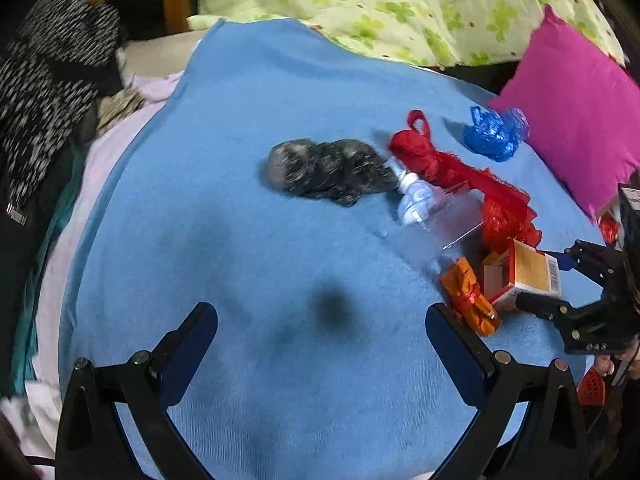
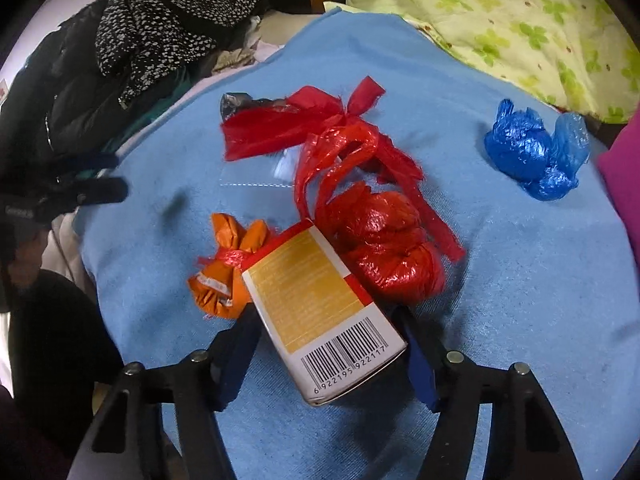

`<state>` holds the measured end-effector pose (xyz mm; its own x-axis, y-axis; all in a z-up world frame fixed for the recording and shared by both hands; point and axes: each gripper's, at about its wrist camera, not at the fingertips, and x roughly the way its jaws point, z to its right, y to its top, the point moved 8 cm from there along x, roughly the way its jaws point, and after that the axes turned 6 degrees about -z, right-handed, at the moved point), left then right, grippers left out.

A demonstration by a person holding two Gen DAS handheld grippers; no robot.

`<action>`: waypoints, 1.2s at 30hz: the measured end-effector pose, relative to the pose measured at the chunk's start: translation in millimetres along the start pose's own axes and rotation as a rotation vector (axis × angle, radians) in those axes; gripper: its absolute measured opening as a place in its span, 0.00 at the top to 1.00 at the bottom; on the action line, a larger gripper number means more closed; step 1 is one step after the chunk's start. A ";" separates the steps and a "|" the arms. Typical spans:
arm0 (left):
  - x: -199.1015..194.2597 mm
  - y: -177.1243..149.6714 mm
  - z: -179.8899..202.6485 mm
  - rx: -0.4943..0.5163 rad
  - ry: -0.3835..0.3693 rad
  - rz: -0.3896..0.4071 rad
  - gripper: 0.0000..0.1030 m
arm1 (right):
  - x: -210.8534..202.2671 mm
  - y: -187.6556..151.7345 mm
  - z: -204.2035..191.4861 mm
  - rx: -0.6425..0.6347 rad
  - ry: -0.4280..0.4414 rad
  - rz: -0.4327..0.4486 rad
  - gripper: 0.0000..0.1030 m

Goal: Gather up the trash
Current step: 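Carry the wrapper and box over the red mesh wastebasket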

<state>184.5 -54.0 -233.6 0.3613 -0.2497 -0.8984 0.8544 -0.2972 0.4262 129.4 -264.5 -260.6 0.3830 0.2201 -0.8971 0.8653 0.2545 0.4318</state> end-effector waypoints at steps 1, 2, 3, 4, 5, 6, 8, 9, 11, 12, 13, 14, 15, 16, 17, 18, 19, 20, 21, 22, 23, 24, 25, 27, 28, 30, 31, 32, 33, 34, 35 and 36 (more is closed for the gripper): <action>1.2 2.1 5.0 0.013 -0.012 -0.005 0.01 | -3.3 -3.3 1.1 0.018 0.005 0.009 0.35; 2.0 3.4 11.9 0.026 -0.032 -0.012 0.01 | -6.2 -6.2 2.5 0.035 0.008 0.018 0.35; 2.9 3.3 20.5 0.034 -0.057 -0.019 0.01 | -11.5 -11.1 5.2 0.056 0.011 0.032 0.35; 4.1 2.8 29.7 0.039 -0.080 -0.027 0.01 | -18.5 -17.4 8.8 0.078 0.009 0.046 0.35; 5.8 2.1 37.4 0.041 -0.093 -0.033 0.02 | -25.3 -22.5 12.2 0.096 0.005 0.060 0.35; 9.2 1.1 47.6 0.040 -0.110 -0.044 0.02 | -35.1 -29.4 17.4 0.125 0.002 0.080 0.35; 16.8 0.0 66.2 0.029 -0.146 -0.067 0.14 | -58.0 -46.0 31.8 0.200 -0.007 0.125 0.35; 22.3 0.1 77.1 0.019 -0.167 -0.083 0.16 | -70.2 -54.9 39.0 0.234 -0.015 0.150 0.35; 32.8 0.2 93.1 0.001 -0.186 -0.105 0.24 | -92.2 -65.6 50.8 0.287 -0.025 0.190 0.35; 39.2 0.0 101.4 -0.002 -0.191 -0.110 0.29 | -106.9 -76.4 58.0 0.327 -0.039 0.218 0.35; 45.0 -0.4 107.3 -0.003 -0.196 -0.118 0.43 | -117.6 -84.5 61.8 0.351 -0.046 0.238 0.35; 53.5 -2.3 113.7 -0.007 -0.208 -0.138 0.57 | -131.4 -94.7 65.7 0.381 -0.051 0.267 0.35; 58.3 -3.9 116.8 -0.014 -0.221 -0.151 0.61 | -144.6 -106.4 68.6 0.412 -0.053 0.298 0.35; 62.8 -6.5 119.3 -0.027 -0.237 -0.160 0.68 | -155.5 -116.5 70.2 0.435 -0.056 0.321 0.35; 63.1 -7.7 118.9 -0.036 -0.241 -0.146 0.68 | -165.5 -126.6 71.0 0.458 -0.062 0.342 0.35; 61.4 -8.1 119.3 -0.038 -0.245 -0.127 0.68 | -177.1 -140.6 72.7 0.484 -0.069 0.363 0.35; 58.5 -9.3 120.1 -0.035 -0.254 -0.108 0.69 | -187.3 -154.0 72.2 0.508 -0.078 0.381 0.35; 55.1 -11.5 121.7 -0.029 -0.268 -0.095 0.70 | -196.9 -167.8 72.7 0.528 -0.084 0.395 0.35; 51.7 -14.5 122.3 -0.026 -0.280 -0.087 0.71 | -206.4 -183.8 72.9 0.553 -0.091 0.410 0.35; 47.4 -17.9 123.2 -0.018 -0.289 -0.085 0.71 | -214.7 -200.2 72.9 0.580 -0.098 0.422 0.35; 42.4 -22.2 127.7 -0.001 -0.295 -0.085 0.71 | -221.7 -214.6 74.1 0.604 -0.107 0.427 0.35; 33.9 -28.4 138.0 0.037 -0.308 -0.087 0.71 | -228.7 -231.0 74.5 0.627 -0.121 0.427 0.35; 27.0 -33.5 147.7 0.068 -0.321 -0.088 0.71 | -235.4 -248.1 75.1 0.650 -0.132 0.426 0.35; 3.5 -44.5 182.1 0.163 -0.369 -0.092 0.71 | -248.7 -282.0 74.1 0.705 -0.140 0.427 0.35; -10.1 -50.9 205.8 0.225 -0.398 -0.094 0.71 | -255.6 -299.5 74.1 0.732 -0.152 0.427 0.35; -32.9 -63.3 252.8 0.349 -0.445 -0.099 0.71 | -267.8 -333.5 73.8 0.785 -0.165 0.434 0.35; -44.9 -72.7 282.4 0.426 -0.472 -0.108 0.71 | -272.0 -352.2 74.3 0.818 -0.158 0.438 0.35; -53.1 -80.5 304.4 0.484 -0.486 -0.114 0.71 | -274.7 -368.1 73.0 0.848 -0.154 0.441 0.35; -61.8 -91.8 332.5 0.557 -0.501 -0.120 0.71 | -277.1 -386.5 71.6 0.886 -0.149 0.446 0.35; -68.4 -105.0 360.2 0.625 -0.523 -0.134 0.71 | -277.7 -398.9 70.8 0.911 -0.145 0.450 0.35; -71.8 -118.5 385.0 0.681 -0.547 -0.158 0.71 | -278.1 -411.7 70.2 0.935 -0.143 0.456 0.34; -73.4 -128.7 401.2 0.716 -0.560 -0.176 0.71 | -278.0 -428.4 69.6 0.973 -0.141 0.466 0.34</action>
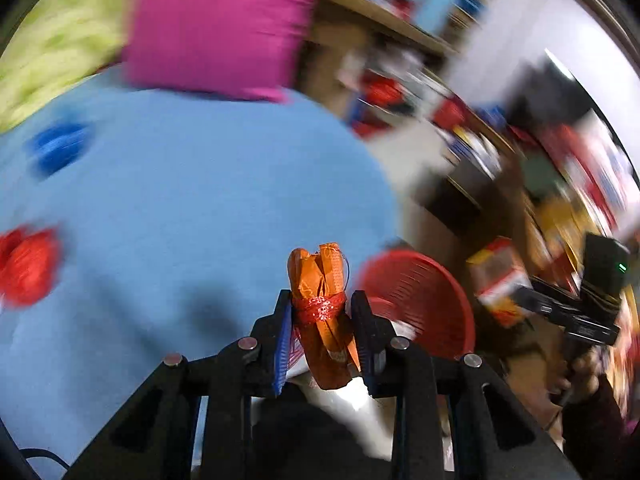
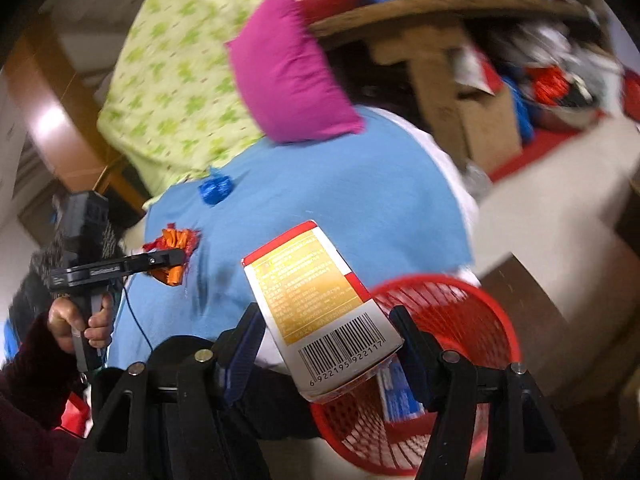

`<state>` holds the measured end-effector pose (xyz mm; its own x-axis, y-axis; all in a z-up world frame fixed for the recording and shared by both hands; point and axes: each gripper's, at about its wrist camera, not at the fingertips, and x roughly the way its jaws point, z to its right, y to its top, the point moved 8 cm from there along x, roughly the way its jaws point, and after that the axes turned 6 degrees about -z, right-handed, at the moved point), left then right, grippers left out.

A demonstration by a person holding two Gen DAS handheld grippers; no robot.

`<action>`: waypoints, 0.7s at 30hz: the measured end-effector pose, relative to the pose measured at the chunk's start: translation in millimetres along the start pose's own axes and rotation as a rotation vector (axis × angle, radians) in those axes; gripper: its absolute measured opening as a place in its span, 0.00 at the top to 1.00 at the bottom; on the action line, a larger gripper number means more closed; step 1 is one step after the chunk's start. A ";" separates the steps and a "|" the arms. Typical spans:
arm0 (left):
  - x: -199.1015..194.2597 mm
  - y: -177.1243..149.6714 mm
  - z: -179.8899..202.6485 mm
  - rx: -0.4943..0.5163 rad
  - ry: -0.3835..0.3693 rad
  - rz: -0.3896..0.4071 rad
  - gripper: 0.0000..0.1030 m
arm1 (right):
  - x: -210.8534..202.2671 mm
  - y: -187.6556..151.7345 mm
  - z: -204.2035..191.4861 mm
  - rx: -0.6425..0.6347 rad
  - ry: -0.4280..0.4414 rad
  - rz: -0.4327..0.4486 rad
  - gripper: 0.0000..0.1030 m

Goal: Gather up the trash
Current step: 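Carry the wrapper and box over the red mesh wastebasket, then open both tools to drop the wrapper and box into the wastebasket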

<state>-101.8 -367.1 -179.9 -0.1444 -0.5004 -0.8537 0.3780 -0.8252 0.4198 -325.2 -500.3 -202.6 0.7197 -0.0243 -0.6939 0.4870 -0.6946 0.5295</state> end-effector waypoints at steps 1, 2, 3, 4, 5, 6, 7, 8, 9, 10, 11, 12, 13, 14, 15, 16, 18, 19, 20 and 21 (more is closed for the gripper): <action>13.7 2.4 20.3 0.037 -0.021 -0.031 0.71 | -2.6 -4.8 10.1 0.033 0.000 0.005 0.34; 24.8 3.2 32.2 0.058 -0.035 -0.054 0.70 | -5.5 -12.0 24.9 0.082 0.009 0.008 0.34; 38.5 3.7 45.9 0.075 -0.053 -0.084 0.70 | -6.7 -18.2 36.5 0.121 0.011 0.009 0.34; 52.3 3.3 57.9 0.086 -0.075 -0.118 0.70 | -6.3 -22.4 44.9 0.145 0.005 0.010 0.34; 60.7 2.0 66.5 0.091 -0.094 -0.145 0.70 | -5.8 -26.9 53.6 0.165 -0.002 0.008 0.33; 72.2 -0.7 76.6 0.094 -0.114 -0.179 0.70 | -4.0 -32.4 62.5 0.188 0.001 0.001 0.33; 83.9 -2.8 85.4 0.100 -0.121 -0.210 0.70 | -0.9 -34.9 67.0 0.210 0.007 -0.006 0.33; 93.5 -1.8 91.1 0.108 -0.117 -0.227 0.70 | 2.3 -37.2 71.0 0.232 0.013 -0.011 0.33; 102.9 -1.0 96.6 0.120 -0.119 -0.241 0.69 | 5.5 -39.4 75.9 0.256 0.014 -0.016 0.32; 109.9 0.9 100.2 0.129 -0.124 -0.248 0.60 | 9.4 -41.1 79.7 0.275 0.015 -0.026 0.30; 113.0 3.4 101.2 0.128 -0.121 -0.246 0.49 | 12.9 -42.5 82.2 0.286 0.020 -0.033 0.30; 113.7 7.4 102.7 0.124 -0.118 -0.235 0.45 | 15.7 -42.9 83.3 0.296 0.029 -0.038 0.30; 110.2 10.1 100.9 0.121 -0.119 -0.215 0.44 | 17.5 -42.7 84.8 0.306 0.033 -0.039 0.29; 106.8 13.2 98.5 0.120 -0.119 -0.203 0.44 | 18.2 -43.1 86.6 0.311 0.030 -0.039 0.29; 103.7 15.4 94.7 0.118 -0.111 -0.195 0.44 | 18.4 -41.5 86.5 0.313 0.024 -0.036 0.29; 95.5 16.6 87.0 0.111 -0.092 -0.177 0.44 | 19.5 -38.7 84.1 0.305 0.023 -0.033 0.29; 72.7 15.1 62.5 0.088 -0.064 -0.124 0.44 | 19.6 -32.3 76.7 0.274 0.017 -0.024 0.29; 57.4 16.0 47.3 0.063 -0.046 -0.084 0.44 | 20.7 -26.4 70.2 0.253 0.011 -0.020 0.29; 44.0 14.2 30.5 0.034 -0.027 -0.050 0.44 | 22.9 -19.4 61.8 0.230 0.012 -0.016 0.29; 30.1 12.8 12.6 0.000 -0.005 -0.016 0.44 | 24.9 -13.3 53.8 0.212 0.016 -0.012 0.29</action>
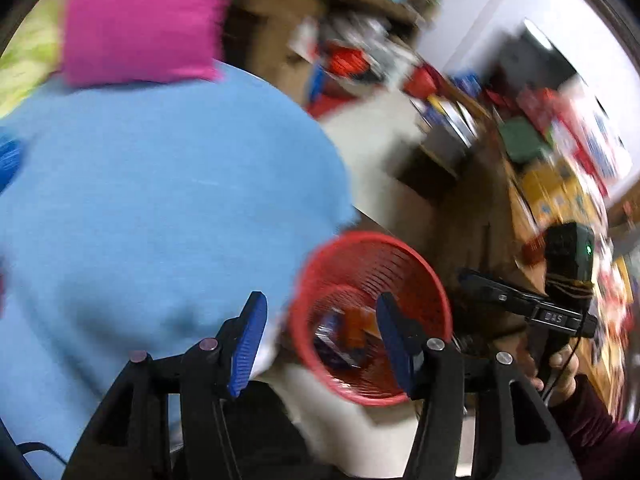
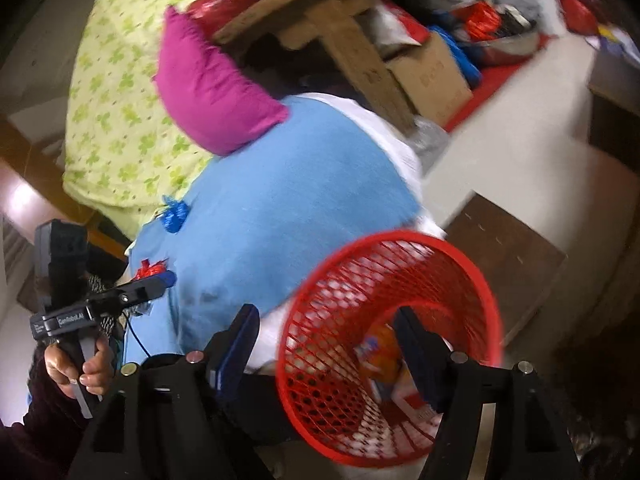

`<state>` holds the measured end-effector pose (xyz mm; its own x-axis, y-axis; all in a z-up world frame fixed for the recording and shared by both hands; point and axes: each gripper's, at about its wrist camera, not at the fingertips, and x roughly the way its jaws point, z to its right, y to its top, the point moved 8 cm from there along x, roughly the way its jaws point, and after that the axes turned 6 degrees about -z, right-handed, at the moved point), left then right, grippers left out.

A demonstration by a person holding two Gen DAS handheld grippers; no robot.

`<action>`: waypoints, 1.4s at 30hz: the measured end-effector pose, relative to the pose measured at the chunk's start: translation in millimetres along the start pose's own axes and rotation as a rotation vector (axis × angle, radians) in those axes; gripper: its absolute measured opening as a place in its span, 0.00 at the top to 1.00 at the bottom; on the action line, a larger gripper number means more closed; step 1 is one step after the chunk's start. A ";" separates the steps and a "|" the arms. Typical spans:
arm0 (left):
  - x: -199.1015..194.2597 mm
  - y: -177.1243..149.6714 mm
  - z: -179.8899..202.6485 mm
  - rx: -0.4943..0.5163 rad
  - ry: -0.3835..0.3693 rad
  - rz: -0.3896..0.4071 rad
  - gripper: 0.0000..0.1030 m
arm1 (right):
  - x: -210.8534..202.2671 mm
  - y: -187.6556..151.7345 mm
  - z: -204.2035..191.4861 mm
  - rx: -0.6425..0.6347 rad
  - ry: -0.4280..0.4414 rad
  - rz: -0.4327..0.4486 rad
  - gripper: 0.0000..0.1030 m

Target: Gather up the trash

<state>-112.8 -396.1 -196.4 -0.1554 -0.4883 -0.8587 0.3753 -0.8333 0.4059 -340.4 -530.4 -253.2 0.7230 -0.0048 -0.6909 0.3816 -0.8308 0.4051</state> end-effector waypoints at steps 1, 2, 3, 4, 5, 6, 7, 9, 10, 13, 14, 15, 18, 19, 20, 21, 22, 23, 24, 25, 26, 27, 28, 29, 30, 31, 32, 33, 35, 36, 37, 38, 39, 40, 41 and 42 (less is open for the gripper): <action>-11.3 -1.2 -14.6 -0.026 0.019 0.026 0.44 | 4.4 5.9 -12.7 -0.025 0.007 0.001 0.29; -31.5 -6.4 -40.5 -0.070 0.061 0.073 0.43 | 9.1 11.5 -26.8 -0.052 0.015 0.000 0.29; -42.7 -10.8 -59.4 -0.101 0.100 0.102 0.43 | 16.7 19.4 -47.1 -0.086 0.031 -0.001 0.29; -56.8 -16.7 -79.7 -0.132 0.147 0.134 0.42 | 23.1 25.4 -63.5 -0.110 0.046 -0.002 0.29; -72.0 -23.9 -101.5 -0.165 0.202 0.168 0.42 | 31.7 32.5 -85.0 -0.141 0.064 -0.004 0.29; -88.9 -32.8 -125.5 -0.201 0.271 0.203 0.42 | 40.6 39.5 -107.9 -0.175 0.080 -0.006 0.29; -103.3 -41.5 -146.5 -0.230 0.341 0.230 0.42 | 47.9 44.6 -127.1 -0.205 0.089 -0.004 0.29; -137.0 -59.9 -190.3 -0.284 0.505 0.284 0.41 | 64.0 56.4 -181.6 -0.301 0.098 0.017 0.29; -154.2 -70.0 -211.4 -0.314 0.587 0.310 0.40 | 69.6 59.6 -204.9 -0.344 0.101 0.028 0.29; -193.0 -96.1 -262.2 -0.438 0.745 0.361 0.34 | 81.1 65.8 -287.2 -0.473 0.117 0.104 0.29; -205.2 -104.2 -276.6 -0.479 0.782 0.379 0.33 | 83.1 66.1 -310.2 -0.502 0.129 0.129 0.27; -214.4 -110.5 -287.4 -0.502 0.806 0.393 0.33 | 85.9 66.0 -335.4 -0.535 0.135 0.160 0.20; -236.6 -127.3 -312.8 -0.580 0.887 0.423 0.30 | 99.5 61.8 -395.1 -0.605 0.108 0.257 0.04; -239.4 -132.8 -319.7 -0.602 0.903 0.427 0.29 | 108.0 58.0 -411.2 -0.617 0.108 0.271 0.04; -242.7 -136.4 -325.7 -0.618 0.910 0.439 0.29 | 119.1 54.0 -425.1 -0.624 0.107 0.267 0.04; -246.4 -139.1 -330.3 -0.629 0.912 0.454 0.29 | 128.2 51.1 -432.6 -0.624 0.102 0.257 0.04; -249.7 -141.3 -333.9 -0.635 0.914 0.461 0.29 | 141.8 46.7 -440.6 -0.617 0.097 0.240 0.04; -250.5 -143.1 -337.1 -0.639 0.919 0.466 0.29 | 155.5 41.8 -445.8 -0.605 0.100 0.218 0.04; -250.8 -144.1 -340.2 -0.642 0.925 0.470 0.29 | 169.1 36.7 -448.6 -0.596 0.103 0.194 0.04; -250.9 -145.0 -343.1 -0.642 0.925 0.476 0.29 | 179.2 33.8 -446.2 -0.590 0.098 0.179 0.04; -251.5 -146.5 -344.2 -0.640 0.920 0.483 0.29 | 192.9 28.1 -445.8 -0.584 0.088 0.161 0.04; -251.4 -147.6 -345.2 -0.637 0.912 0.489 0.29 | 204.0 23.5 -443.0 -0.581 0.083 0.142 0.04; -250.8 -148.3 -343.3 -0.636 0.908 0.493 0.29 | 213.7 19.6 -439.9 -0.580 0.076 0.125 0.04; -251.9 -148.3 -342.8 -0.636 0.906 0.496 0.29 | 224.2 16.0 -436.1 -0.580 0.061 0.107 0.04; -250.1 -148.3 -345.5 -0.636 0.905 0.498 0.29 | 231.7 14.8 -432.9 -0.583 0.043 0.096 0.04; -248.7 -149.5 -347.1 -0.637 0.902 0.498 0.29 | 239.7 13.2 -427.0 -0.592 0.011 0.083 0.04; -246.0 -150.7 -350.0 -0.641 0.898 0.494 0.29 | 243.9 12.8 -425.9 -0.599 -0.004 0.077 0.04; -242.8 -151.8 -352.6 -0.646 0.894 0.490 0.29 | 248.5 12.5 -424.1 -0.607 -0.019 0.071 0.04; -237.3 -152.3 -356.0 -0.645 0.891 0.478 0.29 | 255.4 11.8 -420.8 -0.618 -0.042 0.067 0.04; -234.3 -152.5 -357.7 -0.645 0.894 0.470 0.29 | 260.1 11.2 -418.7 -0.627 -0.056 0.063 0.04; -231.7 -152.9 -359.2 -0.645 0.897 0.464 0.29 | 263.5 10.4 -417.6 -0.631 -0.062 0.056 0.04; -229.8 -153.2 -360.3 -0.643 0.898 0.462 0.29 | 266.2 9.7 -416.4 -0.634 -0.064 0.046 0.04; -227.7 -153.5 -361.4 -0.642 0.896 0.460 0.29 | 269.0 9.4 -415.1 -0.637 -0.068 0.038 0.04; -225.3 -153.9 -362.9 -0.644 0.892 0.456 0.29 | 271.0 9.4 -414.4 -0.644 -0.076 0.037 0.04; -223.1 -154.1 -364.2 -0.647 0.889 0.454 0.29 | 271.2 9.2 -415.1 -0.653 -0.084 0.041 0.04; -221.0 -154.3 -365.1 -0.648 0.886 0.453 0.29 | 271.4 8.8 -415.9 -0.669 -0.094 0.049 0.04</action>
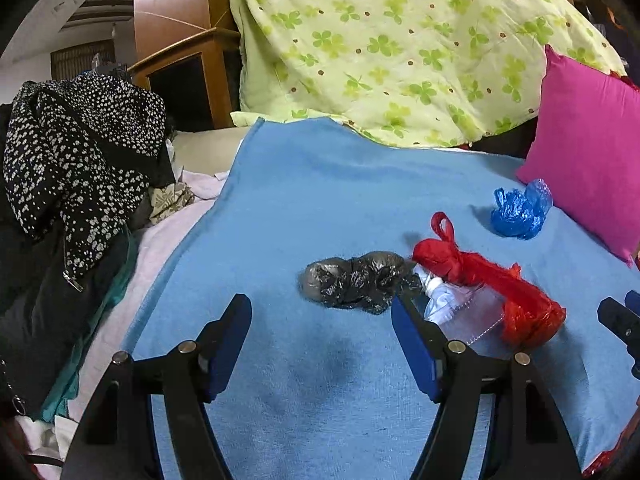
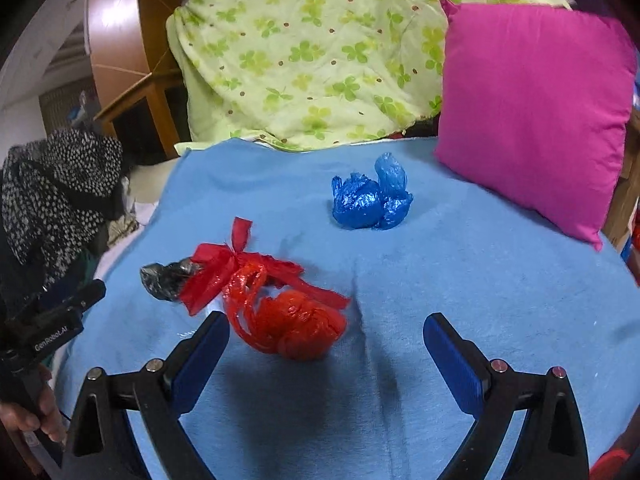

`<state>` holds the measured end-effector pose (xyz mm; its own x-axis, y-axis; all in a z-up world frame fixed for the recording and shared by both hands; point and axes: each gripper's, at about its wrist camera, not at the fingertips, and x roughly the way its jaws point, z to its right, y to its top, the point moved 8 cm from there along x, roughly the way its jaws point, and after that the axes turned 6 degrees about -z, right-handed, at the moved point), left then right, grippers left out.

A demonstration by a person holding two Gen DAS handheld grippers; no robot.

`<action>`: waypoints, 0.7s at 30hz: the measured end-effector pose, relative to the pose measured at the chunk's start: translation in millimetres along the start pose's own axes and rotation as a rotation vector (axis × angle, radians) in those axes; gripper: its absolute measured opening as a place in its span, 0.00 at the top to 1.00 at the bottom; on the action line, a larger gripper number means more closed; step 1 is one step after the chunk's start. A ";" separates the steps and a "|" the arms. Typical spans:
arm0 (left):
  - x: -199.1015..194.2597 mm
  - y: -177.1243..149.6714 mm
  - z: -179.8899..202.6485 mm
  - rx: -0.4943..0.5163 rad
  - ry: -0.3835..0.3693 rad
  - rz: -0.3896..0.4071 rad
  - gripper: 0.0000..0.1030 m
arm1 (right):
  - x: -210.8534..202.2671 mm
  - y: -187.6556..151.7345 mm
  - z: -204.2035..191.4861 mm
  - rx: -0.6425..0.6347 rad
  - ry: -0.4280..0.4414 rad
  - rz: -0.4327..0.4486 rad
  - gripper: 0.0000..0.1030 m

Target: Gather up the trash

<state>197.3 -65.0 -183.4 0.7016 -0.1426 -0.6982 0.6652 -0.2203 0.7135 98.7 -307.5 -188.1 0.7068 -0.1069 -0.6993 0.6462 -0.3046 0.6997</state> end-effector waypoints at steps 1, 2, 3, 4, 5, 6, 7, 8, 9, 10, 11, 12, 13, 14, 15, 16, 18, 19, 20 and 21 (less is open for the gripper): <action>1.8 -1.1 0.8 0.001 0.000 0.000 0.29 | 0.2 0.4 -1.1 -0.020 -0.018 0.005 0.04; 4.4 -2.7 1.9 0.004 0.003 -0.004 0.29 | 0.6 0.6 -2.0 -0.040 -0.041 0.008 0.04; 6.3 -3.7 2.8 0.009 0.006 -0.008 0.29 | 0.5 1.0 -3.3 -0.054 -0.055 0.010 0.04; 8.0 -5.0 4.4 0.014 0.007 -0.011 0.29 | 1.1 1.1 -4.7 -0.069 -0.065 0.011 0.04; 9.0 -6.2 6.1 0.021 0.006 -0.009 0.29 | 1.9 1.5 -5.4 -0.078 -0.076 0.011 0.04; 10.0 -8.2 8.5 0.032 0.004 -0.008 0.29 | 3.0 1.5 -5.4 -0.089 -0.098 0.012 0.04; 11.3 -10.3 11.6 0.045 -0.002 -0.011 0.29 | 3.2 1.7 -6.0 -0.100 -0.116 0.012 0.04; 12.6 -11.4 13.9 0.056 -0.008 -0.015 0.29 | 4.3 1.8 -5.9 -0.110 -0.134 0.010 0.04; 14.5 -13.3 16.8 0.066 -0.015 -0.022 0.29 | 5.2 1.8 -5.7 -0.116 -0.148 0.008 0.04; 16.1 -14.3 18.9 0.072 -0.019 -0.027 0.29 | 5.7 1.9 -5.1 -0.120 -0.160 0.005 0.04; 17.7 -15.5 20.8 0.078 -0.022 -0.033 0.29 | 6.3 2.0 -4.1 -0.121 -0.169 0.001 0.04; 19.5 -16.8 22.5 0.083 -0.024 -0.038 0.29 | 6.0 2.4 -2.7 -0.119 -0.175 0.000 0.04; 21.4 -17.8 23.5 0.085 -0.022 -0.044 0.29 | 5.5 2.9 -0.9 -0.115 -0.180 -0.001 0.04; 22.6 -18.4 24.3 0.086 -0.019 -0.047 0.29 | 5.0 3.1 0.8 -0.111 -0.182 -0.001 0.04; 23.5 -18.7 25.2 0.089 -0.019 -0.050 0.29 | 4.2 3.1 2.9 -0.108 -0.187 -0.001 0.04; 24.4 -18.9 26.1 0.090 -0.018 -0.052 0.29 | 4.0 3.4 4.0 -0.107 -0.189 -0.002 0.04; 25.7 -18.7 27.3 0.092 -0.014 -0.052 0.29 | 4.0 3.2 7.2 -0.108 -0.199 -0.005 0.04; 25.9 -18.5 28.0 0.092 -0.014 -0.050 0.29 | 4.1 2.8 7.7 -0.111 -0.204 -0.006 0.04; 26.4 -18.1 28.2 0.092 -0.015 -0.048 0.29 | 4.0 2.9 8.0 -0.115 -0.208 -0.006 0.04; 26.7 -17.6 28.6 0.092 -0.016 -0.046 0.29 | 4.0 3.0 8.2 -0.121 -0.213 -0.006 0.04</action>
<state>196.9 -92.5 -216.3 0.6664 -0.1457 -0.7312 0.6696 -0.3143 0.6729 101.1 -316.7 -190.0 0.6349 -0.3062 -0.7093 0.6887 -0.1916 0.6992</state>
